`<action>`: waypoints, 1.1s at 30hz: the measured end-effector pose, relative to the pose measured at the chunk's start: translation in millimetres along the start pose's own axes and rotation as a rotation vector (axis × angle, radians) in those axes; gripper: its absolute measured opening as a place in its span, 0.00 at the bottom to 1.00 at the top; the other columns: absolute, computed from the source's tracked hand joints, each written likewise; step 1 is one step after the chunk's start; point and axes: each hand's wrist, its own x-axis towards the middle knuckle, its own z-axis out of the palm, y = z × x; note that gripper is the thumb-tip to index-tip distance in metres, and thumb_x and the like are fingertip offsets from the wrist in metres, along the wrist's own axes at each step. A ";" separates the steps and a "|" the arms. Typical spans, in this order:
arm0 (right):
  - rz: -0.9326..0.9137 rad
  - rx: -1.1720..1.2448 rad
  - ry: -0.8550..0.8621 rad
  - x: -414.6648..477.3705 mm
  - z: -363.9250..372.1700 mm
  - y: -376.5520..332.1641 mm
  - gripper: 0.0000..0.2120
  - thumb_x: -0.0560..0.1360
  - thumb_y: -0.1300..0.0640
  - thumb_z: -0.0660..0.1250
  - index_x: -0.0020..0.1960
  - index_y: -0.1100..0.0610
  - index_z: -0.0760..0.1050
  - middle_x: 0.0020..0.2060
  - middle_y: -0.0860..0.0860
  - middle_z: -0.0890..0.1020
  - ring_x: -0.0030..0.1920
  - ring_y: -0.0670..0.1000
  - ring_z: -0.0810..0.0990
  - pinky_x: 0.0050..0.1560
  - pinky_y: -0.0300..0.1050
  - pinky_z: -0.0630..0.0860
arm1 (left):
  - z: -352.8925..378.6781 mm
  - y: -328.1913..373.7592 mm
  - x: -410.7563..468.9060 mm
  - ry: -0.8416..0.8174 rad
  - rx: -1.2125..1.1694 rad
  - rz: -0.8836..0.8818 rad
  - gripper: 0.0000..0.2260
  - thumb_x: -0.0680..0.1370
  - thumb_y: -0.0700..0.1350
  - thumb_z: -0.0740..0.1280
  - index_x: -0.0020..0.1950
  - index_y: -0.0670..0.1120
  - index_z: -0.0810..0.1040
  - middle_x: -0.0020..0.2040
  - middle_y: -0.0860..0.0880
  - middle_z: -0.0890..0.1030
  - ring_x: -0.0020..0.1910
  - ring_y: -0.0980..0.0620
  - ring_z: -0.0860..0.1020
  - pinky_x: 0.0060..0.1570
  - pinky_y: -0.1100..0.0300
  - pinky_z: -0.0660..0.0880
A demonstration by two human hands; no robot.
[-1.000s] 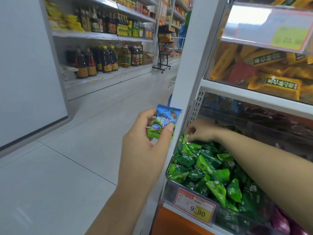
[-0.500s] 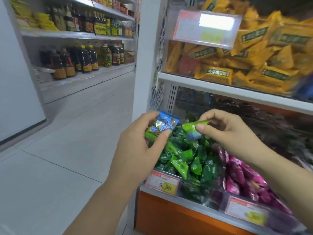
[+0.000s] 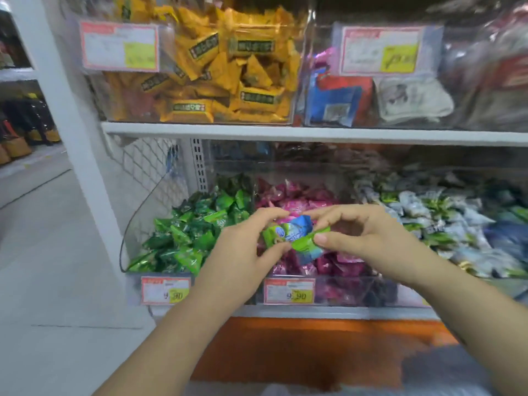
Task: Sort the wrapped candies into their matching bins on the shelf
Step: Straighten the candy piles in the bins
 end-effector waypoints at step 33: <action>0.265 -0.563 1.050 -59.1 -240.0 89.8 0.14 0.78 0.59 0.64 0.64 0.56 0.75 0.56 0.54 0.81 0.51 0.50 0.77 0.50 0.38 0.69 | 149.7 79.8 99.7 -0.186 -0.008 0.147 0.10 0.77 0.44 0.66 0.52 0.60 0.77 0.49 0.66 0.78 0.50 0.70 0.74 0.44 0.80 0.67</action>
